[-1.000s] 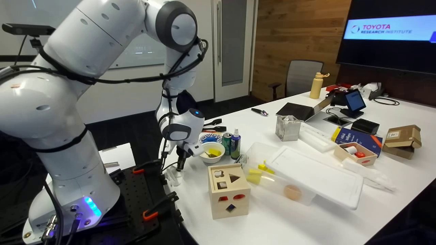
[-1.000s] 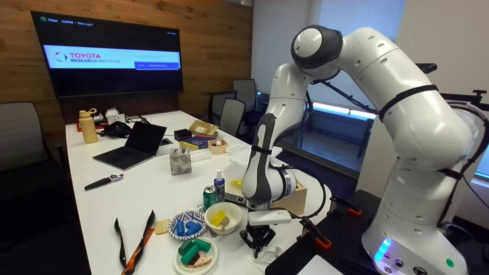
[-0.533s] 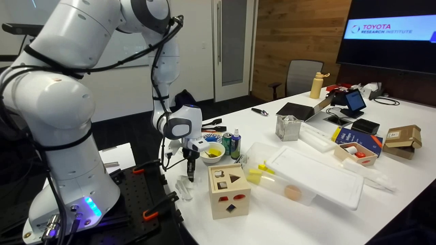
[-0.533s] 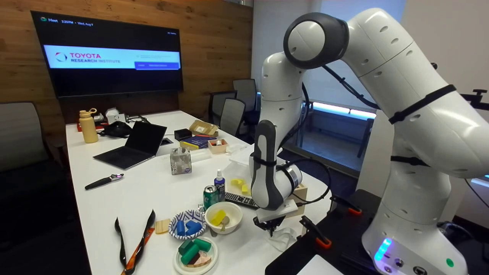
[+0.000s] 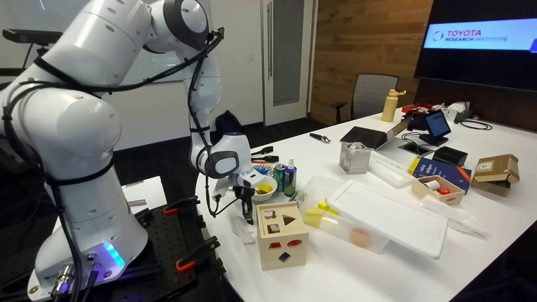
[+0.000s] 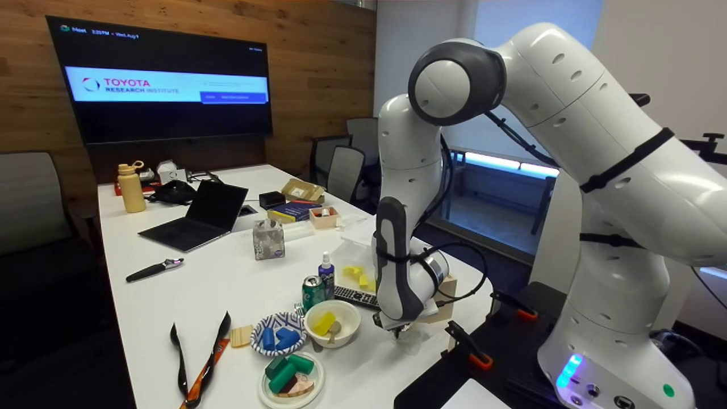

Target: Put the spoon in the bowl, then use the paper towel to clean the surface

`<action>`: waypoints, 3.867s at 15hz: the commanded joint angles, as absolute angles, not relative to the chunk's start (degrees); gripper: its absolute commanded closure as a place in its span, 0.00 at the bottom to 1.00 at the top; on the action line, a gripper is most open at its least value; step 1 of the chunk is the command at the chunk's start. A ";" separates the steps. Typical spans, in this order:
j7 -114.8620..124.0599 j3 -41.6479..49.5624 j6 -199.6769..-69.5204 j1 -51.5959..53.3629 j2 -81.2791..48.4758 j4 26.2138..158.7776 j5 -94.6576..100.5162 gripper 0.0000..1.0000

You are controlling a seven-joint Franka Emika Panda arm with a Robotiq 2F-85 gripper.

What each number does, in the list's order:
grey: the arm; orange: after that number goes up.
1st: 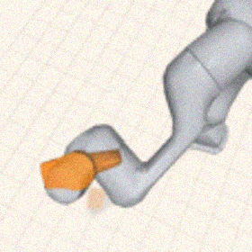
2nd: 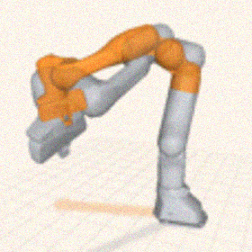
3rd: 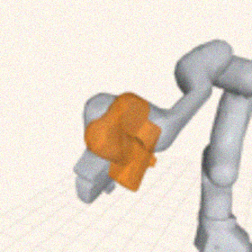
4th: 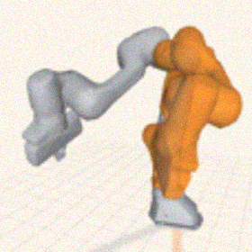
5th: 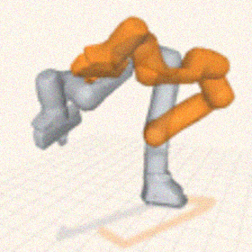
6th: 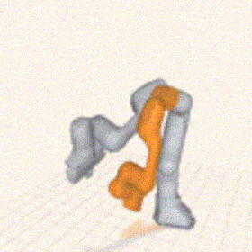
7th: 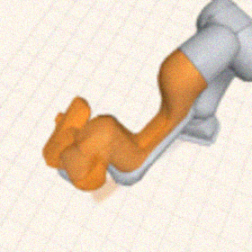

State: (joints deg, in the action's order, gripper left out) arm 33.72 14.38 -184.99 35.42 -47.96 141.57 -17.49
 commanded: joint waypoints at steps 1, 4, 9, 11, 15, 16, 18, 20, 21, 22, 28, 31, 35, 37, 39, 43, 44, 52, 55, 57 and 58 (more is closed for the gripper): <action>30.38 10.49 -190.54 30.16 -49.33 139.49 -18.92 1.00; 27.55 8.18 -193.56 26.54 -49.81 137.97 -19.52 1.00; 23.10 7.45 -195.46 23.37 -50.19 135.28 -19.87 1.00; 22.03 7.64 -194.92 23.00 -50.61 134.04 -19.97 1.00; 22.09 12.79 -191.56 28.69 -51.82 133.60 -23.72 1.00; 22.33 13.79 -191.14 29.97 -52.20 133.67 -24.58 1.00; 21.50 10.12 -192.85 26.25 -51.44 133.98 -22.84 1.00; 20.60 3.63 -193.69 20.09 -49.73 134.32 -19.95 1.00; 20.08 0.12 -193.89 16.79 -48.61 135.23 -18.60 1.00; 20.01 -2.24 -192.88 14.85 -48.03 135.90 -17.97 1.00; 25.07 2.43 -185.44 23.46 -42.24 145.03 -26.60 1.00; 29.24 13.40 -179.81 36.01 -42.03 148.34 -30.07 1.00; 27.49 11.09 -173.12 33.00 -40.00 147.47 -24.02 1.00; 24.70 4.15 -175.44 26.19 -40.32 145.59 -22.36 1.00; 22.17 -1.40 -174.80 21.62 -41.37 143.06 -19.40 1.00; 15.55 -12.45 -173.16 12.16 -44.07 137.98 -15.16 1.00; 13.65 -14.74 -172.53 10.13 -45.21 136.79 -14.18 1.00; 3.78 -23.43 -169.03 7.32 -55.23 126.21 -9.18 1.00; 4.95 -20.74 -170.28 10.77 -55.18 124.47 -7.93 1.00; 5.10 -20.05 -170.10 11.75 -54.90 123.78 -7.54 1.00; 4.42 -20.48 -169.63 11.24 -55.20 123.43 -7.32 1.00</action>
State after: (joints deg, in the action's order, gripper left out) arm 5.57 -21.90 -170.29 9.87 -53.65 125.82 -8.37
